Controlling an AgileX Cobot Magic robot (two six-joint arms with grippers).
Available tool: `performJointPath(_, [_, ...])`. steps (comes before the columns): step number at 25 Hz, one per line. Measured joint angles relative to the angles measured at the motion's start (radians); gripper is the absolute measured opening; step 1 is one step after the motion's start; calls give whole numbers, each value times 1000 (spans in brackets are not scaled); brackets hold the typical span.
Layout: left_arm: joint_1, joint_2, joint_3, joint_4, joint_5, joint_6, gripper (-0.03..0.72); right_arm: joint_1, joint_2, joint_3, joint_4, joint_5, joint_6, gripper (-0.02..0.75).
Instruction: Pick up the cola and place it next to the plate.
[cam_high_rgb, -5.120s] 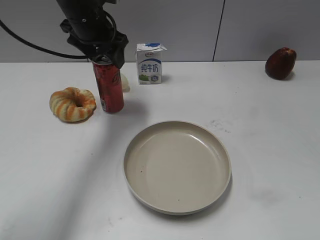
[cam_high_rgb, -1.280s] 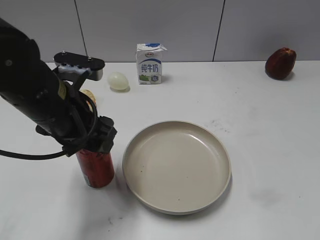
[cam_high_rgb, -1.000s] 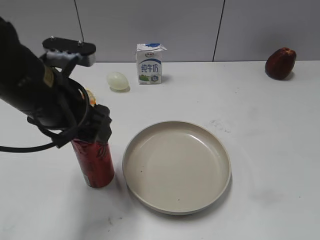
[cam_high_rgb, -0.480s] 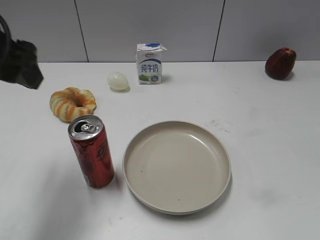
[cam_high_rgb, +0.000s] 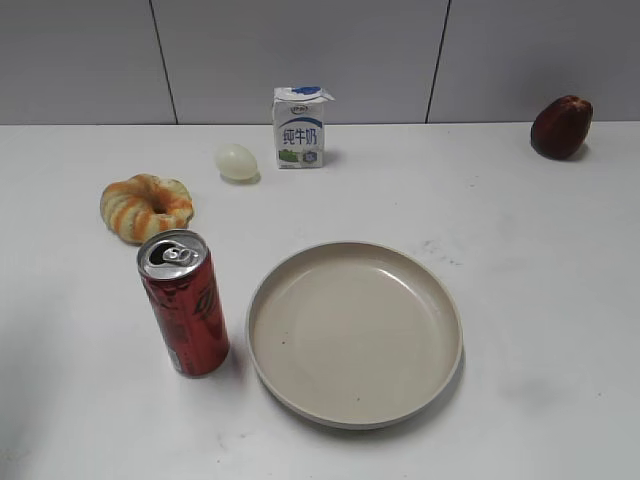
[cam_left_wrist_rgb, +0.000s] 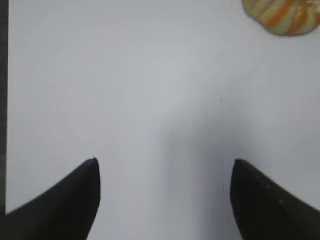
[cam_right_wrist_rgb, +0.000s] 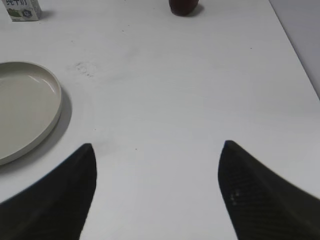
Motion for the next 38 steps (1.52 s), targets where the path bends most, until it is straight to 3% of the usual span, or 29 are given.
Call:
performJointPath(4, [34,-14,37,-72,40,5,599,0,0,0,0,0,0,571])
performJointPath(8, [35,-94,156,-87,44,7,589,0,0,0,0,0,0,571])
performJointPath(18, [35,-466,487,-87,21,7,587,0,0,0,0,0,0,571])
performJointPath(24, [35,-717,616,-89,-22,7,585,0,0,0,0,0,0,571])
performJointPath(38, [35,-1120,682,-99,-84,7,564,0,0,0,0,0,0,571])
